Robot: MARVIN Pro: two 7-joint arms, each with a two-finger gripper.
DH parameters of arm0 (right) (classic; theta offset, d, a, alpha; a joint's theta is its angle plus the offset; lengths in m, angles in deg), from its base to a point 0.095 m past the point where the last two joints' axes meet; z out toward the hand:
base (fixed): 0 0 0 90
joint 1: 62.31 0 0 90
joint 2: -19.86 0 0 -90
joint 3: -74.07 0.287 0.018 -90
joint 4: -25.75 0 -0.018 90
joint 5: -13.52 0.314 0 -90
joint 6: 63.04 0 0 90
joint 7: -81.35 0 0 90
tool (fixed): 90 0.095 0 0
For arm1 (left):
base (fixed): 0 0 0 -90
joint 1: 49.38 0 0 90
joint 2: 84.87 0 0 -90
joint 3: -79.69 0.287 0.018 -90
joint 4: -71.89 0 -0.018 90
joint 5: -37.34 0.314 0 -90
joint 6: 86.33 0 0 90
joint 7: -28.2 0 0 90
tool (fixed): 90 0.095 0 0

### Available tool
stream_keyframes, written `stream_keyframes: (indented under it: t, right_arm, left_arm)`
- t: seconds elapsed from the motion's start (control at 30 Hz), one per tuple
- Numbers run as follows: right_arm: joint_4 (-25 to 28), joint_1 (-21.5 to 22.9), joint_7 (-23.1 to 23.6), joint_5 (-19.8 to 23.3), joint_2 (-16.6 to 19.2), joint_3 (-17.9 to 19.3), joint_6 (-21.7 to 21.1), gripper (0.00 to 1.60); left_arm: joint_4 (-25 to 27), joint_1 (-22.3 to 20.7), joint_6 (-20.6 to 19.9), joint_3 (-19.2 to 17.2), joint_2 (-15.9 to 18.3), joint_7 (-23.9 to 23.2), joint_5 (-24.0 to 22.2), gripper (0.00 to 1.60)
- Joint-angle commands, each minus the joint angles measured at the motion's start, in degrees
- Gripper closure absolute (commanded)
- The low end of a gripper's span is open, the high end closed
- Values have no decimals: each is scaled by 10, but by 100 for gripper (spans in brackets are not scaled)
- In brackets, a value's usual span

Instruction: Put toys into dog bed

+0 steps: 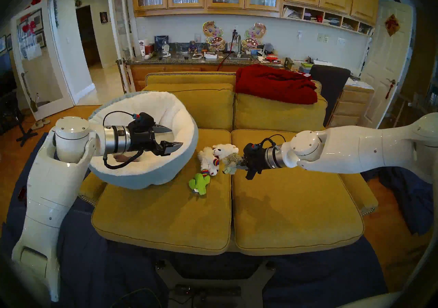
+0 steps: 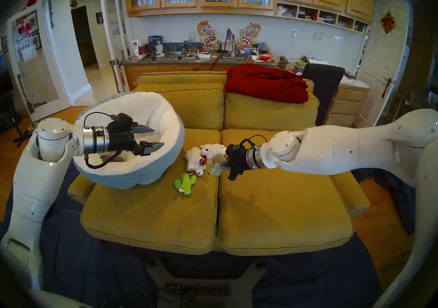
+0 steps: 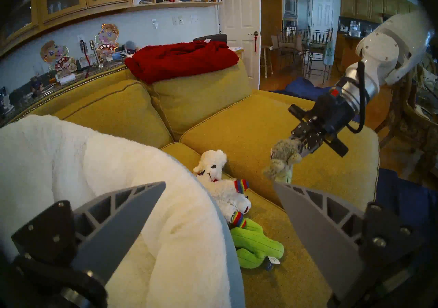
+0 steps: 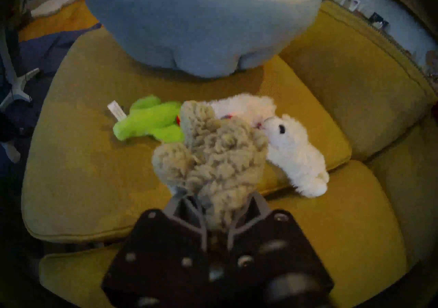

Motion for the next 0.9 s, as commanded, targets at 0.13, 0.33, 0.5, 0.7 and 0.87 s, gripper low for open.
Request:
stream_keyframes:
  t: [0.13,0.33,0.5,0.7,0.87]
  right_arm:
    - [86,75,27,1,84,29,19,160]
    - [129,101,42,2,122,17,15,160]
    - [159,124,51,4,154,4,8,160]
    - [197,152,61,5,194,-8,2,160]
    - [229,177,67,3,229,-17,-9,160]
  left_arm:
    - [9,-15,3,-8,1,1,-3,0]
    - [10,-15,3,-9,1,1,-3,0]
    - [15,-18,7,-14,-2,-15,-20,0]
    - [22,-18,15,-24,-2,-46,-46,0]
    - [23,-19,18,-29,-4,-75,-67,0]
